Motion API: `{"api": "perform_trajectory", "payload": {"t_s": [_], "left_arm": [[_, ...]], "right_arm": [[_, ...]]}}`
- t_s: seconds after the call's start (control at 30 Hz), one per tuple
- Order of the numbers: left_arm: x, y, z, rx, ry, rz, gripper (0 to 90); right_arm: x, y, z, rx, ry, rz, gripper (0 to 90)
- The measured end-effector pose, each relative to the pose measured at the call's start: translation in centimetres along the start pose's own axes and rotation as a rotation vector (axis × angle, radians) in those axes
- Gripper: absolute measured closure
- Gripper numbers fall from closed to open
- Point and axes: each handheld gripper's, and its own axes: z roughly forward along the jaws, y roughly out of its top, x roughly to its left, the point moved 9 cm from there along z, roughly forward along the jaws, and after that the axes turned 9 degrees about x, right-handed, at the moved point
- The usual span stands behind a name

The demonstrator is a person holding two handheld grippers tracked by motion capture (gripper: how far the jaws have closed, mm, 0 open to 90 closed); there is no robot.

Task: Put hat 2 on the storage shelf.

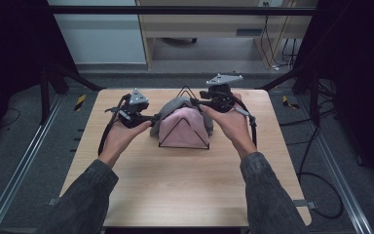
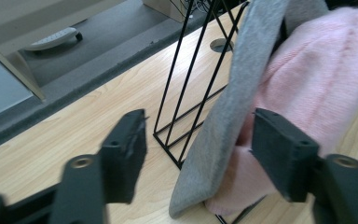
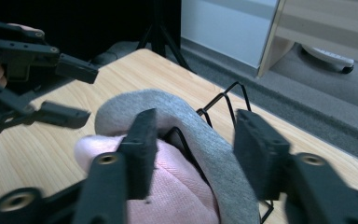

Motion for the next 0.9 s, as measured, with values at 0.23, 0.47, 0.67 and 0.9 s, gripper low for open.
{"api": "perform_trajectory", "payload": {"t_s": [0.23,0.47,0.67,0.9], "left_arm": [[-1.2,-1.2,-2.9,-0.002,-0.014,0.024,14.4],[-1.8,-3.2,-4.4,0.011,-0.031,0.043,9.2],[-2.2,-5.1,-4.8,0.025,-0.038,0.057,6.2],[-2.6,-7.6,-4.5,0.044,-0.052,0.046,4.3]], "right_arm": [[0.6,-0.4,-2.2,-0.041,-0.037,-0.012,27.0],[0.3,-2.6,-3.9,-0.035,-0.063,0.001,16.7],[-0.5,-4.7,-4.9,0.006,-0.092,0.012,11.3],[-1.6,-7.8,-6.0,0.038,-0.123,0.034,9.5]]}}
